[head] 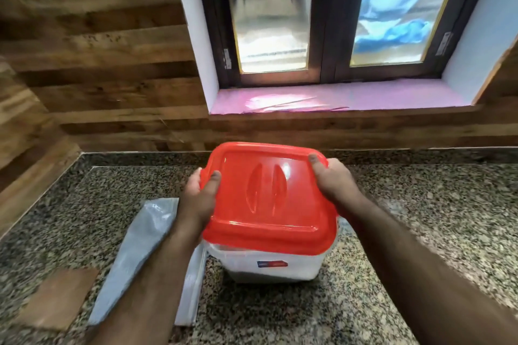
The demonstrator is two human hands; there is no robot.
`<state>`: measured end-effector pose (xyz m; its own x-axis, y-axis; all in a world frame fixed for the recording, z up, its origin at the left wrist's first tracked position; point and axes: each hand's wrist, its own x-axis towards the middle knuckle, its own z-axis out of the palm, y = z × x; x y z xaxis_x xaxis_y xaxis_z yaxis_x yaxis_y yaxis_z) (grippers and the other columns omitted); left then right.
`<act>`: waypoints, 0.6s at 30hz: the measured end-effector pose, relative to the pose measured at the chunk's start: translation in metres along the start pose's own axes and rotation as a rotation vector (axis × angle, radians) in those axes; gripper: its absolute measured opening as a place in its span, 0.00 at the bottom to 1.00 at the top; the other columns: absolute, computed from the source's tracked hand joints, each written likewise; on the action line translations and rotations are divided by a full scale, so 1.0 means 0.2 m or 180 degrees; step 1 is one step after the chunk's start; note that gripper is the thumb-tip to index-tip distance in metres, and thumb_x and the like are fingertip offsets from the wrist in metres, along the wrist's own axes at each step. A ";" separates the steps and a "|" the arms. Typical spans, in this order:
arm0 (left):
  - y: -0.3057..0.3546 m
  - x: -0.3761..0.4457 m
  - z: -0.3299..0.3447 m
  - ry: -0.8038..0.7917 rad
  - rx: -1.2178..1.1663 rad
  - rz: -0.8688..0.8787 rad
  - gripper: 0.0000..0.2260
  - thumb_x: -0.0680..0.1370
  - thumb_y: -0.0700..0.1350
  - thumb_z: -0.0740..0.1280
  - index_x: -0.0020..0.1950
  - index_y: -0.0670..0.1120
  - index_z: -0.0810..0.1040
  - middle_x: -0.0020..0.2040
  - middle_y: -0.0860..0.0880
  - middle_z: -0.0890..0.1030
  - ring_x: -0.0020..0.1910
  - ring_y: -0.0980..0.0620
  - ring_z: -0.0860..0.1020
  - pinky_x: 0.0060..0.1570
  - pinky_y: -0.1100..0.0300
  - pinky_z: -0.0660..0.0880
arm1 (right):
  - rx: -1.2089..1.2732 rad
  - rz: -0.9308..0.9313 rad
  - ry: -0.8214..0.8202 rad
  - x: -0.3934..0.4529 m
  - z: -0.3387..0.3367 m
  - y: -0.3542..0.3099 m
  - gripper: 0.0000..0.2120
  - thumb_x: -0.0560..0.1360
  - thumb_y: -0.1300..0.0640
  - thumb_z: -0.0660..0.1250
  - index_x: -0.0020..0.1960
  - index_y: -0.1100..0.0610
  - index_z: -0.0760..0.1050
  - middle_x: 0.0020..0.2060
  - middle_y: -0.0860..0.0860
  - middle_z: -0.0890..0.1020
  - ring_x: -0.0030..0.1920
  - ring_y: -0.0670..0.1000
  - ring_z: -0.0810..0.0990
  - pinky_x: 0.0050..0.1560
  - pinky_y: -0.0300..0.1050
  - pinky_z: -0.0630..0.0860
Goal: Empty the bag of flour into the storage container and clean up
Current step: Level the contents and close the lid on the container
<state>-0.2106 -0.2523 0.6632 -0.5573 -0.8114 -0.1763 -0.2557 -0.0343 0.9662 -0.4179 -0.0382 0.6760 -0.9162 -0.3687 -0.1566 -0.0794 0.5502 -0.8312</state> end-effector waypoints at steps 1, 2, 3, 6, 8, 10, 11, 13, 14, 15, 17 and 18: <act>-0.04 0.02 0.00 0.0004 0.0177 -0.0149 0.33 0.73 0.69 0.72 0.73 0.53 0.77 0.60 0.49 0.87 0.55 0.47 0.87 0.59 0.42 0.84 | -0.0160 0.0075 -0.0102 0.01 0.03 0.02 0.39 0.76 0.27 0.59 0.61 0.61 0.81 0.55 0.58 0.86 0.58 0.61 0.85 0.54 0.51 0.79; -0.08 0.03 -0.01 -0.0020 0.0371 -0.0276 0.33 0.69 0.70 0.71 0.68 0.52 0.80 0.56 0.48 0.88 0.53 0.46 0.88 0.58 0.40 0.84 | -0.0321 0.0178 -0.0181 0.01 0.05 0.03 0.37 0.77 0.29 0.61 0.65 0.61 0.80 0.58 0.60 0.86 0.60 0.62 0.84 0.58 0.52 0.80; -0.11 0.05 -0.01 -0.0041 0.0553 -0.0346 0.33 0.67 0.71 0.71 0.64 0.51 0.82 0.54 0.48 0.88 0.51 0.45 0.88 0.57 0.40 0.84 | -0.0414 0.0233 -0.0206 0.02 0.07 0.04 0.36 0.79 0.31 0.63 0.68 0.62 0.79 0.61 0.61 0.85 0.62 0.63 0.84 0.62 0.54 0.81; -0.12 0.08 -0.02 -0.0071 0.0864 -0.0476 0.36 0.65 0.73 0.68 0.62 0.49 0.81 0.53 0.47 0.88 0.51 0.43 0.87 0.57 0.41 0.84 | -0.0601 0.0273 -0.0268 0.05 0.08 0.02 0.37 0.80 0.32 0.63 0.72 0.62 0.76 0.65 0.62 0.83 0.64 0.64 0.82 0.66 0.56 0.80; -0.06 0.04 -0.01 -0.0092 0.1009 -0.0505 0.37 0.67 0.73 0.66 0.63 0.47 0.80 0.55 0.45 0.87 0.52 0.42 0.86 0.58 0.41 0.83 | -0.0727 0.0243 -0.0319 0.08 0.09 -0.01 0.37 0.81 0.31 0.62 0.73 0.62 0.75 0.66 0.62 0.83 0.65 0.64 0.82 0.66 0.55 0.79; -0.02 0.01 0.00 -0.0105 0.1190 -0.0537 0.35 0.70 0.71 0.65 0.66 0.47 0.78 0.58 0.45 0.85 0.54 0.41 0.84 0.60 0.41 0.82 | -0.0775 0.0303 -0.0481 0.11 0.08 -0.03 0.36 0.82 0.32 0.61 0.73 0.62 0.75 0.66 0.61 0.83 0.65 0.63 0.83 0.66 0.56 0.79; 0.00 -0.01 0.01 -0.0097 0.1274 -0.0537 0.35 0.72 0.70 0.64 0.68 0.46 0.77 0.59 0.44 0.84 0.56 0.40 0.84 0.61 0.41 0.81 | -0.0723 0.0337 -0.0559 0.14 0.08 -0.03 0.36 0.82 0.31 0.61 0.72 0.61 0.76 0.65 0.61 0.83 0.64 0.63 0.83 0.66 0.57 0.80; 0.01 -0.04 0.02 -0.0088 0.1394 -0.0541 0.34 0.75 0.69 0.63 0.71 0.46 0.74 0.62 0.44 0.83 0.58 0.40 0.82 0.63 0.41 0.80 | -0.0621 0.0365 -0.0661 0.16 0.08 0.00 0.36 0.79 0.28 0.61 0.68 0.59 0.79 0.61 0.59 0.86 0.58 0.61 0.86 0.62 0.58 0.83; 0.00 -0.04 0.02 -0.0086 0.1428 -0.0540 0.34 0.77 0.69 0.62 0.73 0.45 0.73 0.63 0.43 0.82 0.60 0.39 0.82 0.64 0.41 0.79 | -0.0611 0.0341 -0.0690 0.17 0.07 0.02 0.35 0.78 0.28 0.61 0.65 0.58 0.80 0.58 0.58 0.87 0.55 0.60 0.87 0.61 0.58 0.84; 0.01 -0.05 0.03 -0.0093 0.1462 -0.0543 0.34 0.78 0.68 0.62 0.74 0.45 0.72 0.64 0.43 0.82 0.60 0.39 0.81 0.65 0.41 0.79 | -0.0598 0.0289 -0.0687 0.16 0.07 0.04 0.35 0.77 0.28 0.62 0.62 0.57 0.82 0.56 0.57 0.88 0.53 0.59 0.87 0.60 0.57 0.84; 0.00 -0.07 0.04 -0.0084 0.1500 -0.0536 0.36 0.76 0.69 0.61 0.75 0.46 0.70 0.66 0.43 0.81 0.62 0.39 0.81 0.65 0.41 0.78 | -0.0630 0.0282 -0.0577 0.12 0.06 0.06 0.37 0.74 0.25 0.63 0.61 0.57 0.83 0.55 0.57 0.88 0.53 0.59 0.87 0.60 0.57 0.84; 0.00 -0.08 0.04 -0.0079 0.1513 -0.0535 0.39 0.74 0.70 0.61 0.76 0.46 0.69 0.67 0.43 0.81 0.63 0.39 0.81 0.65 0.40 0.78 | -0.0664 0.0313 -0.0492 0.10 0.05 0.06 0.38 0.73 0.25 0.64 0.62 0.57 0.83 0.56 0.57 0.88 0.56 0.60 0.87 0.61 0.57 0.83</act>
<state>-0.2081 -0.2341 0.6651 -0.4945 -0.8033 -0.3321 -0.6719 0.1109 0.7323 -0.4339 -0.0466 0.6569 -0.8540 -0.4071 -0.3239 -0.0870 0.7255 -0.6827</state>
